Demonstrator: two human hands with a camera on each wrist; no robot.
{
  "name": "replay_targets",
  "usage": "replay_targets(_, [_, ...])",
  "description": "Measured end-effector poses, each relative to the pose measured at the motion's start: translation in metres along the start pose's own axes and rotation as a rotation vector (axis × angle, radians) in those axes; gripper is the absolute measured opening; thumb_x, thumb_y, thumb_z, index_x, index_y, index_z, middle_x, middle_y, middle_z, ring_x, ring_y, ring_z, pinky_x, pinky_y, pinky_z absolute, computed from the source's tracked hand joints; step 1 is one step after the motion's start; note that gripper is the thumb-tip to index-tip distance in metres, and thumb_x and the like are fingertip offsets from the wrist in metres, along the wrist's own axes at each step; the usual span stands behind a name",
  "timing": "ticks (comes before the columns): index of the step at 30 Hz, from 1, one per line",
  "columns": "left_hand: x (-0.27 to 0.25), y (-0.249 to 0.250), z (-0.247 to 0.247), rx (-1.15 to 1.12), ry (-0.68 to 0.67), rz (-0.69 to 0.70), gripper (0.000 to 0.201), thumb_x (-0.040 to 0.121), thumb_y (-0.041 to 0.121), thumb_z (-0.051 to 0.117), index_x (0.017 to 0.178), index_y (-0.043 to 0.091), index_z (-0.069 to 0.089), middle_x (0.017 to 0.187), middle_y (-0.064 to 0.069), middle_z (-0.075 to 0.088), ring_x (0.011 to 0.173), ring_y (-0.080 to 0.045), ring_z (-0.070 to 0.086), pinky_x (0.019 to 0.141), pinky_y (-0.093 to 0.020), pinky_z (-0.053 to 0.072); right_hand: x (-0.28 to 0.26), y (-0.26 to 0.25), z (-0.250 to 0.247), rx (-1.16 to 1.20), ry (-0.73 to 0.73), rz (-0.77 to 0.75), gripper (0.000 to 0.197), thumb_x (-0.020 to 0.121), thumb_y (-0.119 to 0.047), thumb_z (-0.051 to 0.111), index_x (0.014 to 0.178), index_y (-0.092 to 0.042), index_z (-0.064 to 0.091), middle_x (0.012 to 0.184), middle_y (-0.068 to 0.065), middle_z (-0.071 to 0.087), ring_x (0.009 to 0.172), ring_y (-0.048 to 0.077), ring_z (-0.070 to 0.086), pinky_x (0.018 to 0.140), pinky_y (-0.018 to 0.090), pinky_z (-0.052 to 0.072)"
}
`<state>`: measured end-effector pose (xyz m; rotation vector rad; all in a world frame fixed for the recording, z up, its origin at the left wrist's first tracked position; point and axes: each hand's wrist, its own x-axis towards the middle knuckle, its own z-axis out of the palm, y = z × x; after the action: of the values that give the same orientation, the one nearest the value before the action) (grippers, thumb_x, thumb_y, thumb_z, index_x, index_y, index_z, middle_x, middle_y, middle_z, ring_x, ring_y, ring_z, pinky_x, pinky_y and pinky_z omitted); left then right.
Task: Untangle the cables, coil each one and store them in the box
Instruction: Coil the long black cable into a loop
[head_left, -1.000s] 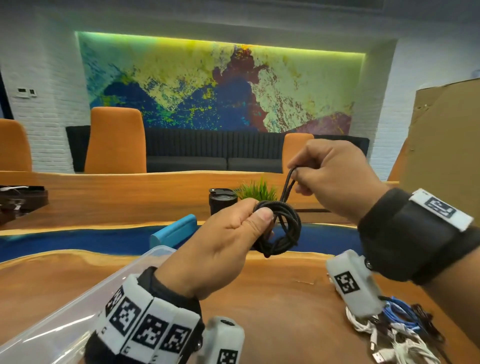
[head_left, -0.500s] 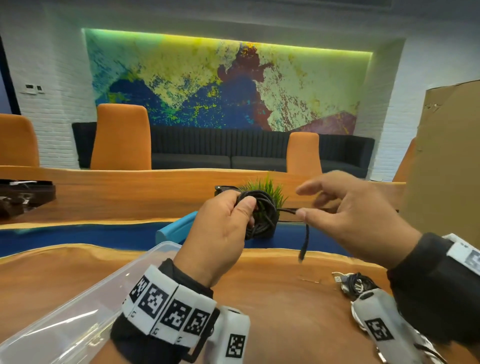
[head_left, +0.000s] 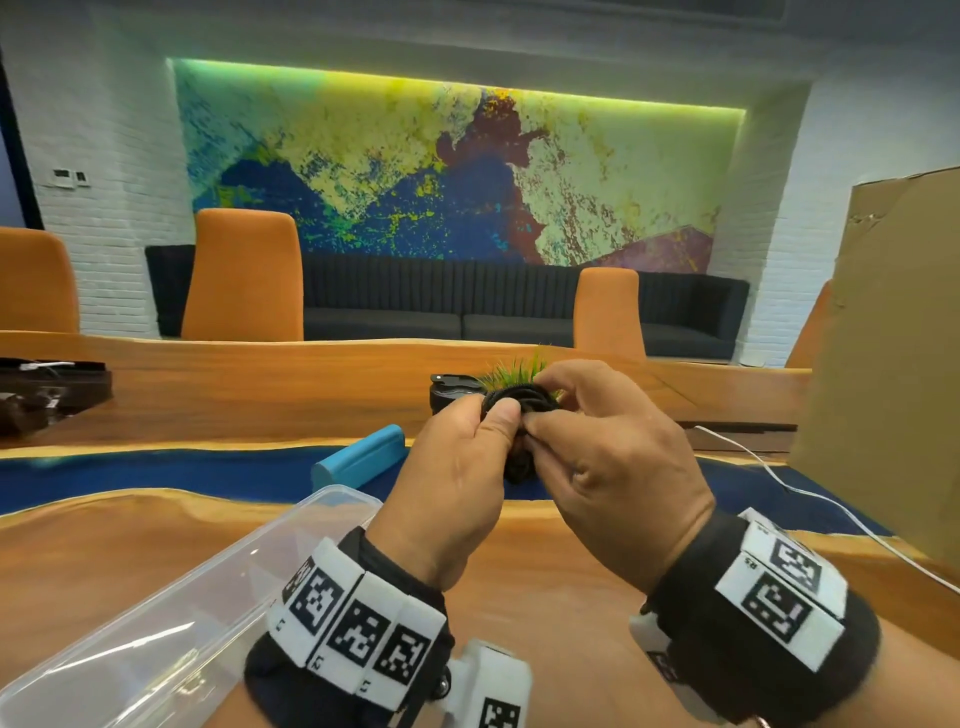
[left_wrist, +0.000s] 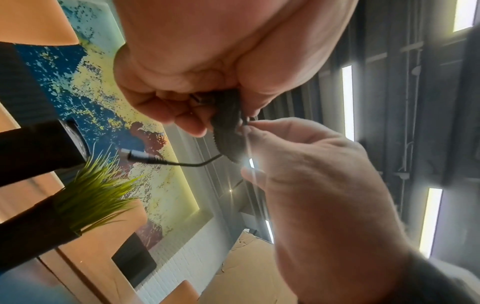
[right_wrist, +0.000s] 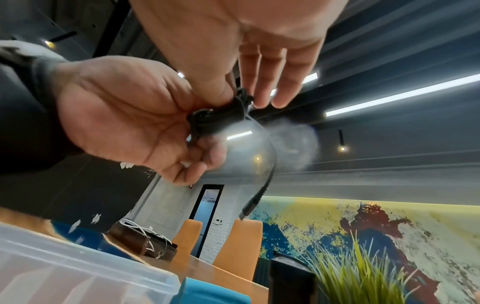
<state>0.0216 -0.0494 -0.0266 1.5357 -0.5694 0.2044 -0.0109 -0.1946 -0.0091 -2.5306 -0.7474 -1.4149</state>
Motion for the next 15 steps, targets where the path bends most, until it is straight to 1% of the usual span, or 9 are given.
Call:
replay_targets(2, [-0.002, 0.003, 0.001, 0.047, 0.003, 0.057, 0.025, 0.106, 0.031, 0.043, 0.1, 0.021, 0.065, 0.086, 0.004, 0.067, 0.077, -0.006, 0.061, 0.071, -0.029, 0.049, 0.001, 0.004, 0.0, 0.082, 0.046, -0.03, 0.017, 0.089, -0.013, 0.061, 0.077, -0.004, 0.068, 0.109, 0.013, 0.058, 0.092, 0.024, 0.057, 0.071, 0.039, 0.054])
replay_targets(4, [-0.002, 0.005, 0.0, 0.133, -0.006, 0.138, 0.025, 0.105, 0.034, 0.042, 0.099, 0.019, 0.062, 0.088, 0.0, 0.067, 0.077, -0.01, 0.061, 0.068, -0.033, 0.051, 0.002, 0.005, 0.0, 0.198, 0.069, 0.008, 0.013, 0.085, -0.013, 0.062, 0.075, -0.006, 0.068, 0.109, 0.008, 0.054, 0.097, 0.02, 0.054, 0.077, 0.036, 0.052])
replay_targets(6, [-0.002, 0.005, -0.003, 0.261, -0.007, 0.216, 0.026, 0.105, 0.034, 0.041, 0.097, 0.017, 0.058, 0.087, -0.001, 0.064, 0.076, -0.01, 0.059, 0.066, -0.031, 0.051, 0.003, 0.001, -0.001, 0.342, 0.027, 0.142, 0.01, 0.082, -0.017, 0.063, 0.075, -0.012, 0.068, 0.108, -0.001, 0.051, 0.103, 0.012, 0.051, 0.083, 0.026, 0.049])
replay_targets(8, [0.0, 0.002, -0.006, 0.409, -0.019, 0.293, 0.027, 0.105, 0.037, 0.038, 0.095, 0.018, 0.054, 0.085, 0.001, 0.061, 0.075, -0.013, 0.056, 0.065, -0.037, 0.05, 0.004, -0.006, 0.0, 0.452, -0.112, 0.337, 0.01, 0.083, -0.017, 0.065, 0.073, -0.015, 0.067, 0.107, -0.008, 0.05, 0.101, 0.004, 0.05, 0.083, 0.021, 0.048])
replay_targets(9, [0.0, 0.0, -0.008, 0.471, -0.031, 0.321, 0.027, 0.105, 0.039, 0.036, 0.094, 0.021, 0.052, 0.084, 0.002, 0.059, 0.077, -0.015, 0.054, 0.066, -0.04, 0.049, 0.005, -0.008, 0.0, 0.489, -0.192, 0.431, 0.012, 0.084, -0.016, 0.065, 0.072, -0.014, 0.067, 0.106, -0.008, 0.052, 0.098, 0.004, 0.052, 0.082, 0.024, 0.05])
replay_targets(10, [0.0, -0.001, -0.009, 0.518, -0.042, 0.337, 0.027, 0.105, 0.041, 0.036, 0.092, 0.023, 0.05, 0.084, 0.003, 0.057, 0.079, -0.016, 0.053, 0.067, -0.041, 0.048, 0.007, -0.008, -0.001, 0.54, -0.252, 0.521, 0.014, 0.085, -0.016, 0.064, 0.072, -0.01, 0.067, 0.104, -0.003, 0.056, 0.094, 0.007, 0.055, 0.083, 0.032, 0.052])
replay_targets(12, [0.001, -0.002, -0.012, 0.592, -0.06, 0.336, 0.027, 0.105, 0.042, 0.034, 0.09, 0.025, 0.047, 0.085, 0.002, 0.054, 0.082, -0.015, 0.05, 0.07, -0.04, 0.046, 0.011, -0.008, -0.008, 0.707, -0.329, 0.698, 0.018, 0.086, -0.014, 0.063, 0.071, -0.005, 0.068, 0.096, 0.015, 0.063, 0.093, 0.028, 0.059, 0.086, 0.053, 0.051])
replay_targets(13, [0.001, -0.002, -0.014, 0.621, -0.072, 0.326, 0.027, 0.104, 0.044, 0.034, 0.09, 0.025, 0.047, 0.087, 0.002, 0.054, 0.083, -0.014, 0.049, 0.072, -0.04, 0.047, 0.014, -0.009, -0.014, 0.79, -0.374, 0.768, 0.019, 0.086, -0.014, 0.063, 0.07, -0.005, 0.068, 0.093, 0.021, 0.063, 0.094, 0.036, 0.06, 0.087, 0.058, 0.049])
replay_targets(15, [0.001, -0.001, -0.016, 0.649, -0.091, 0.306, 0.027, 0.104, 0.047, 0.032, 0.094, 0.028, 0.047, 0.09, 0.002, 0.053, 0.086, -0.015, 0.05, 0.075, -0.043, 0.048, 0.018, -0.011, -0.024, 0.775, -0.473, 0.79, 0.018, 0.083, -0.013, 0.066, 0.069, -0.001, 0.067, 0.092, 0.022, 0.063, 0.09, 0.038, 0.059, 0.085, 0.056, 0.05])
